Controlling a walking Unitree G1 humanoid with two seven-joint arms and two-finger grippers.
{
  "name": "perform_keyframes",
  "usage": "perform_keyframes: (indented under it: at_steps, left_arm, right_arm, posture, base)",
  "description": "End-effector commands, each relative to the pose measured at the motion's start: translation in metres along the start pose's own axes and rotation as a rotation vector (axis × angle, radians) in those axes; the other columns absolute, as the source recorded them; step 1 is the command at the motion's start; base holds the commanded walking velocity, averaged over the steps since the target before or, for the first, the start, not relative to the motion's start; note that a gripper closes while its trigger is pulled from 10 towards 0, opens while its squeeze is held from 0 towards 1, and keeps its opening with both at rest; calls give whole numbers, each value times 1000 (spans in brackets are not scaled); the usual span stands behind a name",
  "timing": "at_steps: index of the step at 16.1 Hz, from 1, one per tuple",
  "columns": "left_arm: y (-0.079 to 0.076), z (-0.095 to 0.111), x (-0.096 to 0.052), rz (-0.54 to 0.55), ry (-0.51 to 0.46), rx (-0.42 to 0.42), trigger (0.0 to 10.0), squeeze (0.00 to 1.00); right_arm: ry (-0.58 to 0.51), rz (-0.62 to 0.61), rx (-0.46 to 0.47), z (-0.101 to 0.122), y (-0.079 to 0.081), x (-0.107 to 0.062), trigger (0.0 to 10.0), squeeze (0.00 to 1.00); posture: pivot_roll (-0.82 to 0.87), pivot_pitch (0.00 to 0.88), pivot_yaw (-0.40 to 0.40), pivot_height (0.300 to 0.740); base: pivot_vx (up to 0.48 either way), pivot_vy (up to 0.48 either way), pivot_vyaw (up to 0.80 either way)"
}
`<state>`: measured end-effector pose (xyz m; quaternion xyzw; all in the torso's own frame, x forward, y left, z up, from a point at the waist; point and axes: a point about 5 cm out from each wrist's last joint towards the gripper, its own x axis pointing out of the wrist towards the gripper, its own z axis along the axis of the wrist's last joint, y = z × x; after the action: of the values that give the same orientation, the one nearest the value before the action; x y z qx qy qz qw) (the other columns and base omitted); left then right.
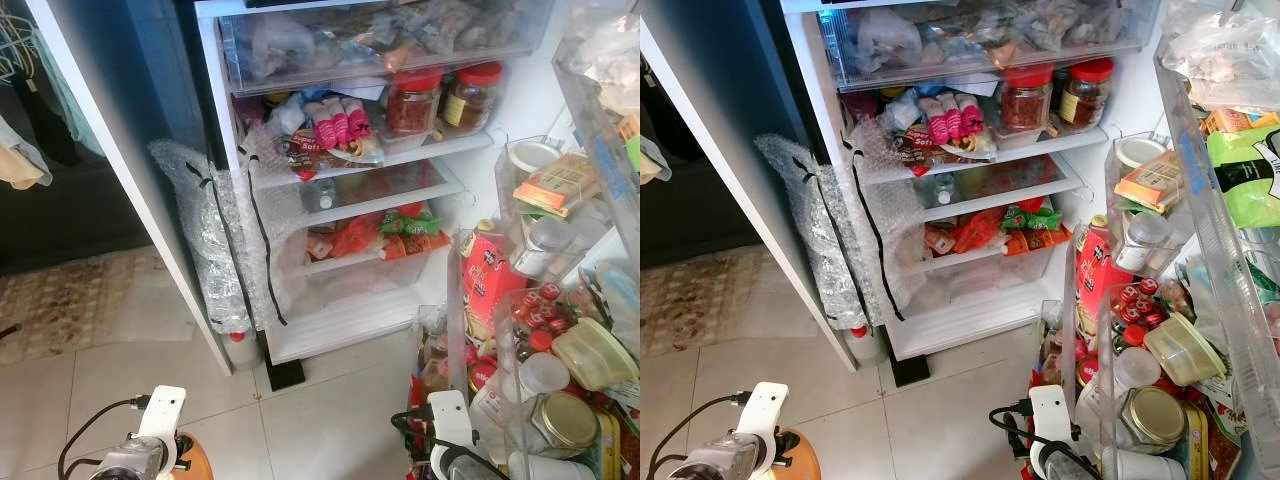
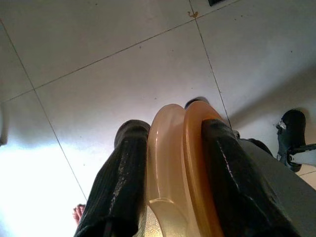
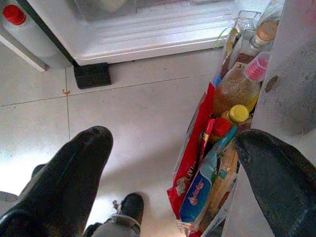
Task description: Restocking fridge
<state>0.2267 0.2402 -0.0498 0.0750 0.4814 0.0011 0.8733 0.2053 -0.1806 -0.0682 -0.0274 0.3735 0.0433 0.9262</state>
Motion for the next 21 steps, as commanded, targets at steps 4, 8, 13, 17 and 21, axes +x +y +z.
perform_keyframes:
  at_steps: [4,8,13,17,21]
  left_arm:
    - [-3,-11,0,-18,40,3,10000,0]
    - [-3,-11,0,-19,39,2,10000,0]
    - [-3,-10,0,-19,35,-2,10000,0]
    - [-4,-10,0,-16,32,-3,10000,0]
    - [-3,-6,0,9,-22,-3,10000,0]
  right_arm:
    - [21,6,1,-5,1,-1,10000,0]
    - [15,-2,23,-4,0,-1,10000,0]
    - [11,1,32,-3,0,0,10000,0]
    - [16,4,29,-4,1,-1,10000,0]
    - [26,9,32,-6,3,-1,10000,0]
  posture:
    - [-81,97,-26,740]
    - [-80,93,-26,740]
    - [-80,89,-26,740]
    - [-80,90,-27,740]
    - [-83,92,-28,740]
  base:
    - [0,-245,225]
    - [0,-257,0]
    - [0,-258,0]
    - [0,-257,0]
    - [0,-129,0]
